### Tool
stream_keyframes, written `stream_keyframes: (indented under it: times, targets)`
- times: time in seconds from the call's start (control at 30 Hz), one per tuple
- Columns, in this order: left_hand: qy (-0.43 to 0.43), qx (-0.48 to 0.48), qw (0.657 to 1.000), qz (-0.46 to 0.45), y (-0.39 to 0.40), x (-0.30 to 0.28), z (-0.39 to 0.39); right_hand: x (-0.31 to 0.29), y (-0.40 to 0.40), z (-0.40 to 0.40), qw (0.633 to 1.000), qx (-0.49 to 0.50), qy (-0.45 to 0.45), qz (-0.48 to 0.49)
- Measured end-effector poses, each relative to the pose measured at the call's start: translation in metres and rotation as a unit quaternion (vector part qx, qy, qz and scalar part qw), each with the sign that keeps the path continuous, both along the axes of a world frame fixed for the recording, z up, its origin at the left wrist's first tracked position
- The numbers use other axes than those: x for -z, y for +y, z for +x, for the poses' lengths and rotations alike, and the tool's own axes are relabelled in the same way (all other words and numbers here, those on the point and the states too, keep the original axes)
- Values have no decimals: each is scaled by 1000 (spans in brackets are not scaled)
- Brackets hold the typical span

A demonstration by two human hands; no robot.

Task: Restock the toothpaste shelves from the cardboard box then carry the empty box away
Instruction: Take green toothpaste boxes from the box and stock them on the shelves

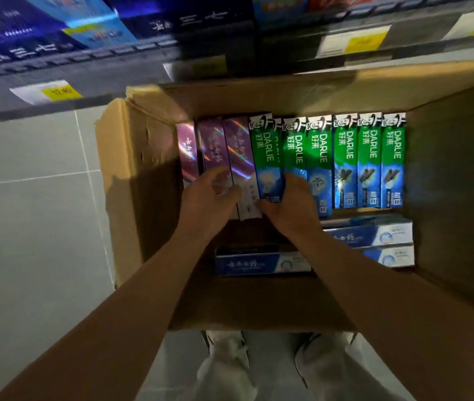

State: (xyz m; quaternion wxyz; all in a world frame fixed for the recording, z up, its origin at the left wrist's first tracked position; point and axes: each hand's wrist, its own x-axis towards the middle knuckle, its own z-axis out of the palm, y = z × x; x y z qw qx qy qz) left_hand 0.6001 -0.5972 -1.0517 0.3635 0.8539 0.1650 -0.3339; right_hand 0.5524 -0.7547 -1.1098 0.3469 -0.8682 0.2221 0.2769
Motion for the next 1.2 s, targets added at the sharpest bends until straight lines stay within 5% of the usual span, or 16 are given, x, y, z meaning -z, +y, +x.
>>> stream_keyframes:
  times: [0.47,0.67,0.9,1.03,1.2]
  targets:
    - [-3,-50,998,-39,12,-6,-3,-18,-35,-7,995,-12,-19,-101]
    - [6,-35,998,-46,-2,-80,-12,-106,-43,-39,995,-89,-33,-41]
    - [76,-38,984,-159,15,-225,-31,-268,-39,-78,990,-138,-34,-6]
    - [87,-89,971,-206,30,-323,-49,-361,-30,-94,997,-55,-53,-4]
    - [49,-156,965,-205,56,-432,-76,-464,-3,-114,958,232,5,172]
